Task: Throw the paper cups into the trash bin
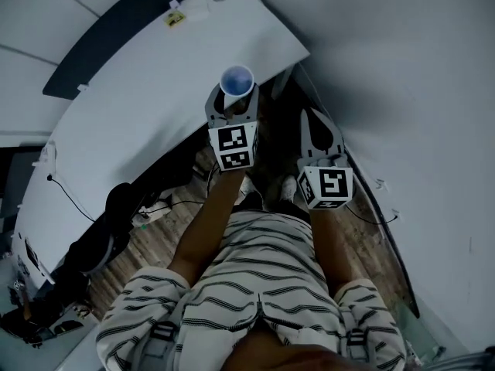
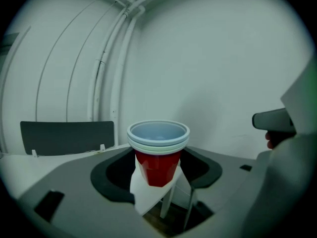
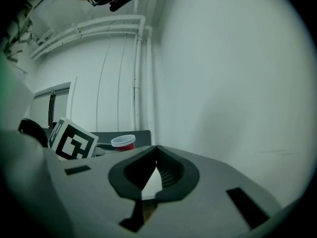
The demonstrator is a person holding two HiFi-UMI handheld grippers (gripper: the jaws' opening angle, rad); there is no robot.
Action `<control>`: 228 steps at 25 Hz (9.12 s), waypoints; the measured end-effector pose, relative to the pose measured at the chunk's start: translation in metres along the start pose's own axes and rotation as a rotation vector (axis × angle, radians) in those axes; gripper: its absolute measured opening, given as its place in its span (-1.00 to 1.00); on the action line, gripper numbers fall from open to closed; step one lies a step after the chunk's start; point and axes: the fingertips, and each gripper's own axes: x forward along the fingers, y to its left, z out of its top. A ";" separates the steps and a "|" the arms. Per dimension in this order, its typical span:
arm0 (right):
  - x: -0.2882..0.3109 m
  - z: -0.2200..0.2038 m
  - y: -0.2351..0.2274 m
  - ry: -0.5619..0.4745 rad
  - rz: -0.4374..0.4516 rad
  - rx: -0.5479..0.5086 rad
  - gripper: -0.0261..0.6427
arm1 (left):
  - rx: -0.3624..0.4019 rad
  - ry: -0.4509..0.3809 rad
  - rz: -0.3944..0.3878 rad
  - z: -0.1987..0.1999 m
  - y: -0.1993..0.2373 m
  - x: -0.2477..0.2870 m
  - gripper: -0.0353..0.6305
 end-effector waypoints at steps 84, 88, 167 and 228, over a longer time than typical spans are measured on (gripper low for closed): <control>-0.093 -0.326 -0.226 0.287 -0.383 0.266 -0.89 | 0.211 0.602 -0.554 -0.434 -0.300 0.113 0.01; -0.089 -0.341 -0.229 0.295 -0.383 0.284 -0.89 | 0.268 0.622 -0.554 -0.465 -0.303 0.125 0.01; -0.084 -0.498 -0.234 0.375 -0.400 0.392 -0.89 | 0.328 1.102 -0.549 -0.750 -0.286 0.207 0.02; -0.105 -0.232 -0.192 0.308 -0.299 0.232 -0.89 | -0.089 0.630 -0.422 -0.310 -0.261 0.076 -0.82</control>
